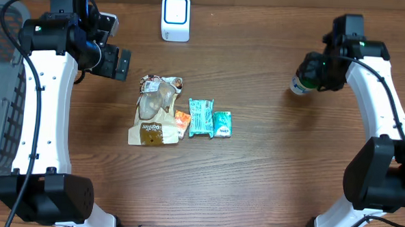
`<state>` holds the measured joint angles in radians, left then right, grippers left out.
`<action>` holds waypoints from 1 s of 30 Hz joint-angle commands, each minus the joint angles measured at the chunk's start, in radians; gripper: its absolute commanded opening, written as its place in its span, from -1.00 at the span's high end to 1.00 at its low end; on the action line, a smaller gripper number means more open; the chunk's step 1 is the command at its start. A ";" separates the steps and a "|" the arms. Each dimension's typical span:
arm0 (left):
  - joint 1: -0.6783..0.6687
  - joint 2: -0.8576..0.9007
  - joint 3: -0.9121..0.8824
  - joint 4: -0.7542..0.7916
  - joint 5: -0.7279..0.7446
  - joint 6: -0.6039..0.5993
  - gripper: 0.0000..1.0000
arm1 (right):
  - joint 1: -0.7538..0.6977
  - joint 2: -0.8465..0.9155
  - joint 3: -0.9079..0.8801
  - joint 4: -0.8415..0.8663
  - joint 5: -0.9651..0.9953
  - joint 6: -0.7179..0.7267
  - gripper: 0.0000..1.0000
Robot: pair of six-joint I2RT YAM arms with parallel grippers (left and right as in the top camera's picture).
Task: Scan the item barcode
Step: 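Carry the jar to the right side and set it on the table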
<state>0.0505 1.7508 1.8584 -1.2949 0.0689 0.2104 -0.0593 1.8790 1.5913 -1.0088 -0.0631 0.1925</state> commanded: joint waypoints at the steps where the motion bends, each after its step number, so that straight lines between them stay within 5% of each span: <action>1: 0.002 0.002 0.009 -0.002 0.010 0.011 -0.99 | -0.004 -0.018 -0.055 0.062 -0.021 0.013 0.23; 30: 0.002 0.002 0.009 -0.002 0.010 0.011 -0.99 | -0.004 -0.016 -0.193 0.151 0.183 0.009 0.22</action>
<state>0.0505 1.7508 1.8584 -1.2949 0.0685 0.2104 -0.0631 1.8790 1.3979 -0.8501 0.0879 0.1982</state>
